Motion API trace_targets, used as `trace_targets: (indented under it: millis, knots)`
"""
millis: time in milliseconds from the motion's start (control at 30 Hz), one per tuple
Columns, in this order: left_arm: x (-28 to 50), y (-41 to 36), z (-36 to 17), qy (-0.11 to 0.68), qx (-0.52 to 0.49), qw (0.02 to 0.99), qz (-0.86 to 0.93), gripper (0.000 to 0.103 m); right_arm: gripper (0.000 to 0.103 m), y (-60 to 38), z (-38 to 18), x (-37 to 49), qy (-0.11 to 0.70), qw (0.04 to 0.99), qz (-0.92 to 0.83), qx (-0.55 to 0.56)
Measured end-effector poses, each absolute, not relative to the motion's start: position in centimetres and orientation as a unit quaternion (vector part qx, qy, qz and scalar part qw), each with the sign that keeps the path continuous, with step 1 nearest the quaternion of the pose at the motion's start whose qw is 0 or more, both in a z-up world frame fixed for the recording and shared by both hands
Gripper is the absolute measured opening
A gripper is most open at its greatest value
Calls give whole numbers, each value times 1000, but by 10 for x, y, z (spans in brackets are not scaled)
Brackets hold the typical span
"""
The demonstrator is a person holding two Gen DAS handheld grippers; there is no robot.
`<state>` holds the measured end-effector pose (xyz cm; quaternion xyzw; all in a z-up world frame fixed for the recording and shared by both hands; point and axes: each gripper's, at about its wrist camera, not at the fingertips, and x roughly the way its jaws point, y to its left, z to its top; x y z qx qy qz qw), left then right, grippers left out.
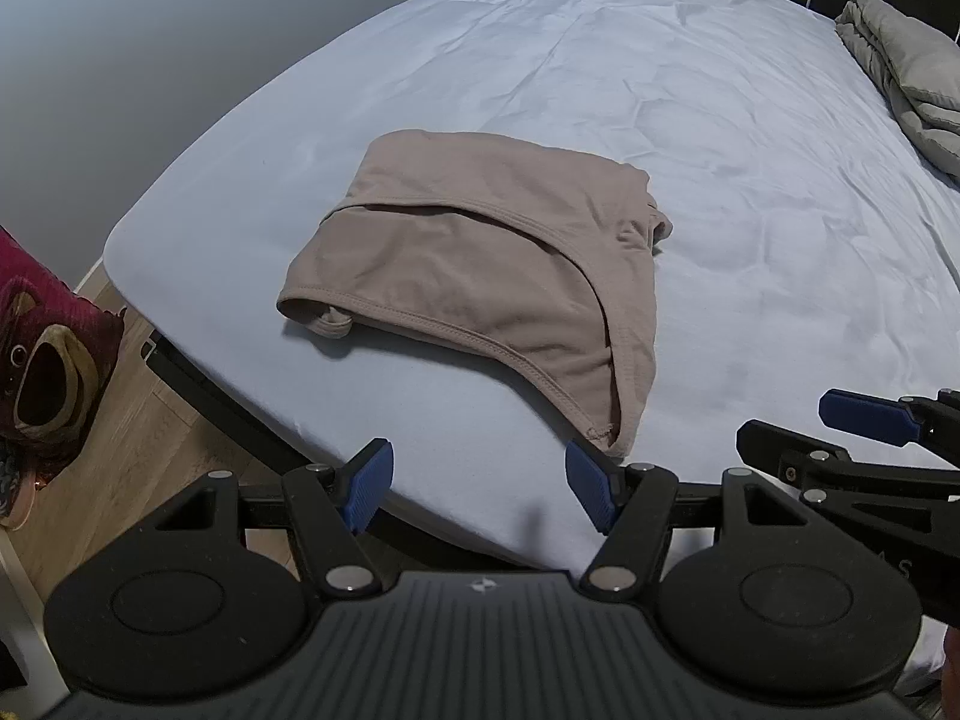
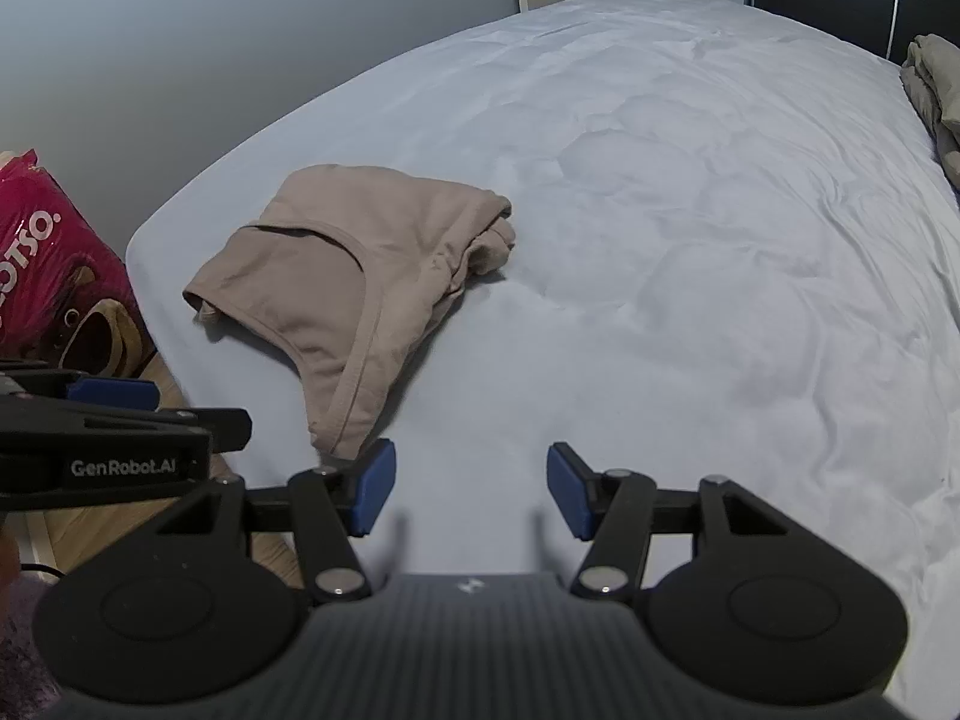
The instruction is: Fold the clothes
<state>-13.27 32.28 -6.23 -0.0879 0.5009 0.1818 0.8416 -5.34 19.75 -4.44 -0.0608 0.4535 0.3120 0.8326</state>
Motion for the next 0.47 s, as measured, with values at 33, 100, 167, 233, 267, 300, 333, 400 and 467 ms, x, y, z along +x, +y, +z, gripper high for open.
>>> trace_targets:
  millis: [33, 100, 167, 233, 267, 300, 333, 400, 467]
  knots:
    - [-133, 323, -62, 501, -87, 842, 182, 62, 59, 198, -44, -54, 454, 832, 313, -61]
    - [-132, 322, -62, 501, -86, 842, 182, 62, 59, 198, -45, -54, 454, 832, 314, -61]
    - [-132, 321, -62, 501, -84, 842, 182, 62, 60, 198, -44, -54, 454, 831, 315, -62]
    - [-131, 320, -61, 500, -83, 843, 182, 62, 59, 198, -44, -55, 454, 831, 315, -62]
    - [-131, 320, -61, 499, -82, 843, 182, 62, 60, 198, -44, -55, 454, 831, 315, -62]
    - [-131, 320, -61, 499, -82, 843, 182, 62, 59, 198, -43, -55, 454, 831, 315, -62]
    - [-131, 320, -61, 499, -83, 844, 182, 62, 60, 197, -43, -55, 454, 831, 315, -62]
    - [-132, 320, -60, 496, -83, 845, 182, 62, 59, 197, -42, -55, 454, 831, 315, -62]
    - [-132, 320, -59, 494, -82, 846, 182, 62, 60, 196, -42, -56, 454, 831, 315, -62]
